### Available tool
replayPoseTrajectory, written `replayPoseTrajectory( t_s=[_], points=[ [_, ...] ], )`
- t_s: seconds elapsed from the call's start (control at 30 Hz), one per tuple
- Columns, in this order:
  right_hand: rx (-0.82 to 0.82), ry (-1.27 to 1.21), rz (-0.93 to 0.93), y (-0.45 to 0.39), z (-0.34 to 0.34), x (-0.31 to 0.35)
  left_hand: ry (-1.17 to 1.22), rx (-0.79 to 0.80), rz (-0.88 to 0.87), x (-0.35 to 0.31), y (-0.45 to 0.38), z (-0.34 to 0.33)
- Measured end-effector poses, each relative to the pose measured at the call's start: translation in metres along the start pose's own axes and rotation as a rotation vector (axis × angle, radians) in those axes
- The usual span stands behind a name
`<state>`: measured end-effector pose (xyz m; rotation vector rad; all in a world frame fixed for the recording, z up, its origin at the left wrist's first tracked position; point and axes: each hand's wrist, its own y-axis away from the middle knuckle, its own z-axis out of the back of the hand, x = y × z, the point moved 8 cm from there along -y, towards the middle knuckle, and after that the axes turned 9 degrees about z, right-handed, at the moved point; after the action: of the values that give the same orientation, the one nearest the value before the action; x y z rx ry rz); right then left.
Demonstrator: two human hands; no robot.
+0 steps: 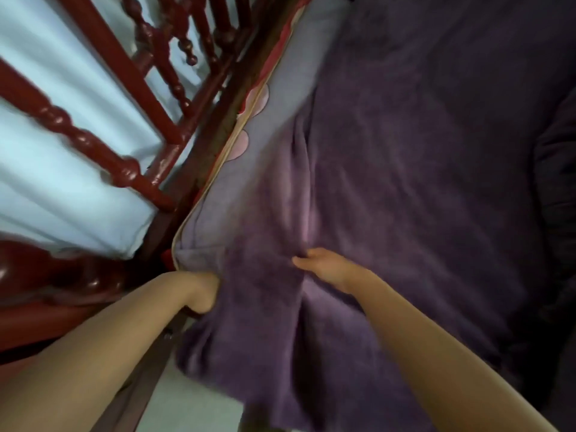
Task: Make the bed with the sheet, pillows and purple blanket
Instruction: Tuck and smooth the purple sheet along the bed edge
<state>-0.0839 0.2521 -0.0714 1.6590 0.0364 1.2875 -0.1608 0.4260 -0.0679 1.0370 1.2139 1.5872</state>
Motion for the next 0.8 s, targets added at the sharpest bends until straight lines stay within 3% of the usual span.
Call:
replayPoseTrajectory(
  t_s=[0.07,0.13,0.27,0.37,0.5,0.57,0.63,0.7,0.8],
  points=[
    [-0.077,0.114,-0.075,0.000,0.006,-0.017,0.316,0.094,-0.173,-0.011,0.004,0.001],
    [-0.144,0.131,-0.109,0.007,0.014,-0.030,0.581,0.202,-0.207,-0.016,0.002,-0.001],
    [-0.127,0.226,-0.168,0.018,0.017,-0.059,0.591,-0.051,-0.361,-0.042,-0.015,0.001],
    [-0.099,0.249,-0.152,0.021,0.008,-0.070,0.715,-0.072,-0.294,-0.046,-0.026,-0.012],
    [-0.006,0.341,-0.080,0.028,-0.007,-0.075,0.672,0.059,-0.281,-0.053,-0.007,-0.027],
    [0.154,0.473,-0.039,0.042,-0.019,-0.073,0.806,0.117,-0.279,-0.049,0.005,-0.027],
    [0.278,0.409,-0.019,0.059,-0.032,-0.080,0.936,0.301,-0.294,-0.051,0.024,-0.040],
    [0.280,0.285,-0.024,0.076,-0.042,-0.082,0.908,0.504,-0.337,-0.056,0.044,-0.066],
    [0.254,0.270,0.038,0.086,-0.059,-0.077,0.820,0.607,-0.331,-0.053,0.061,-0.100]
  ],
)
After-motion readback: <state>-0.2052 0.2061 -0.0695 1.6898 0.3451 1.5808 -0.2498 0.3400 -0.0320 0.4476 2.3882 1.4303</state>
